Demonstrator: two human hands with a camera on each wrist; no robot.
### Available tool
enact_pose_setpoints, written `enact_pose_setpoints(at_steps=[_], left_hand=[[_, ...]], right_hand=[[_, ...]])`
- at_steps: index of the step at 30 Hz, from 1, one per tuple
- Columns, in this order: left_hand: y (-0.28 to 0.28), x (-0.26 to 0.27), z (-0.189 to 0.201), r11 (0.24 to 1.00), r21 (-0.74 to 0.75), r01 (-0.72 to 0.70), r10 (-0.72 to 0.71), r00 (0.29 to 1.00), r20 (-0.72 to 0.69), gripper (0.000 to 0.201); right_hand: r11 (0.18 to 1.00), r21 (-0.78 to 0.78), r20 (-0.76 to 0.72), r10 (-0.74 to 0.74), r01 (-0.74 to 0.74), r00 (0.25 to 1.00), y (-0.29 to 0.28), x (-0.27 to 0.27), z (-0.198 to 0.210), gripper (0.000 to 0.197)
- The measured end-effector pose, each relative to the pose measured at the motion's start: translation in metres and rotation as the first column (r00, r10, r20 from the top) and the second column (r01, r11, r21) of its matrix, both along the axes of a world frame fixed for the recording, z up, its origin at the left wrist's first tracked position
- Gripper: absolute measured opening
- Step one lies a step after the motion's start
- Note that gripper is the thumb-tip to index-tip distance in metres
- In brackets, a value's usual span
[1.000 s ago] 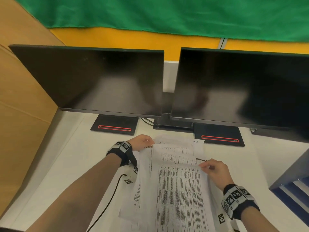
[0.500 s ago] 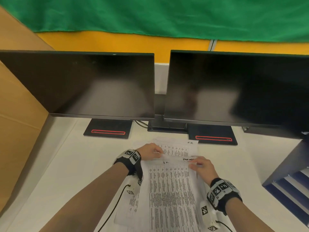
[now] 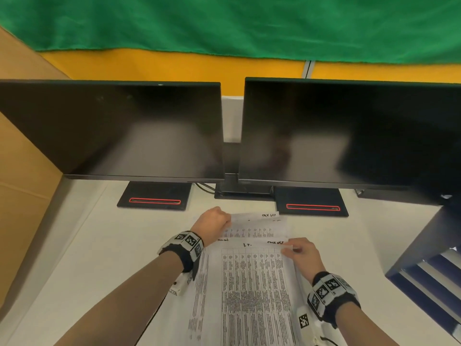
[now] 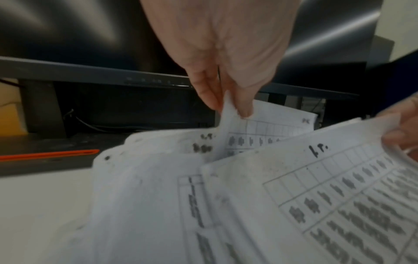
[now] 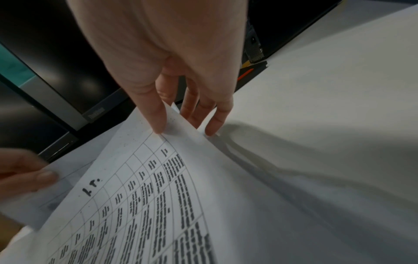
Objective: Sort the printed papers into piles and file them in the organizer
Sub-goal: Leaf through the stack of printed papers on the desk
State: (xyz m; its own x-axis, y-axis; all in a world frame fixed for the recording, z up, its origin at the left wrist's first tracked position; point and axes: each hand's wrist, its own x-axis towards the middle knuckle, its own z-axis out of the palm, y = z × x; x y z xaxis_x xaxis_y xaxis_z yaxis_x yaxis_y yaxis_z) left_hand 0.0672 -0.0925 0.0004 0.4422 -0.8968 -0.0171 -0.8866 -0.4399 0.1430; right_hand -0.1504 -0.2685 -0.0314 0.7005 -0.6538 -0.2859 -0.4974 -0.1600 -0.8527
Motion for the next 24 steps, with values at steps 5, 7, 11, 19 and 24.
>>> enact_pose_setpoints(at_steps=[5, 7, 11, 19, 24], left_hand=[[0.017, 0.001, 0.001, 0.996, 0.085, -0.010, 0.005, 0.998, 0.060, 0.022], [0.019, 0.000, 0.003, 0.999, 0.053, 0.003, -0.006, 0.998, 0.063, 0.031], [0.023, -0.008, 0.003, 0.997, -0.052, 0.049, -0.044, 0.995, 0.092, 0.023], [0.029, -0.019, 0.003, 0.996, -0.057, 0.063, -0.072, 0.981, -0.177, 0.009], [0.021, -0.012, -0.003, 0.955, -0.096, -0.280, 0.193, 0.835, -0.515, 0.024]], right_hand=[[1.000, 0.030, 0.008, -0.001, 0.001, 1.000, 0.001, -0.001, -0.004, 0.017], [0.999, 0.031, 0.025, -0.015, 0.014, 1.000, 0.002, 0.000, -0.002, 0.020], [1.000, -0.018, 0.070, 0.015, -0.014, 0.997, 0.000, 0.000, -0.003, 0.020], [0.994, -0.003, 0.124, 0.105, -0.105, 0.987, -0.001, 0.006, 0.003, 0.016], [0.996, 0.031, 0.122, 0.080, -0.085, 0.989, -0.001, 0.011, 0.006, 0.017]])
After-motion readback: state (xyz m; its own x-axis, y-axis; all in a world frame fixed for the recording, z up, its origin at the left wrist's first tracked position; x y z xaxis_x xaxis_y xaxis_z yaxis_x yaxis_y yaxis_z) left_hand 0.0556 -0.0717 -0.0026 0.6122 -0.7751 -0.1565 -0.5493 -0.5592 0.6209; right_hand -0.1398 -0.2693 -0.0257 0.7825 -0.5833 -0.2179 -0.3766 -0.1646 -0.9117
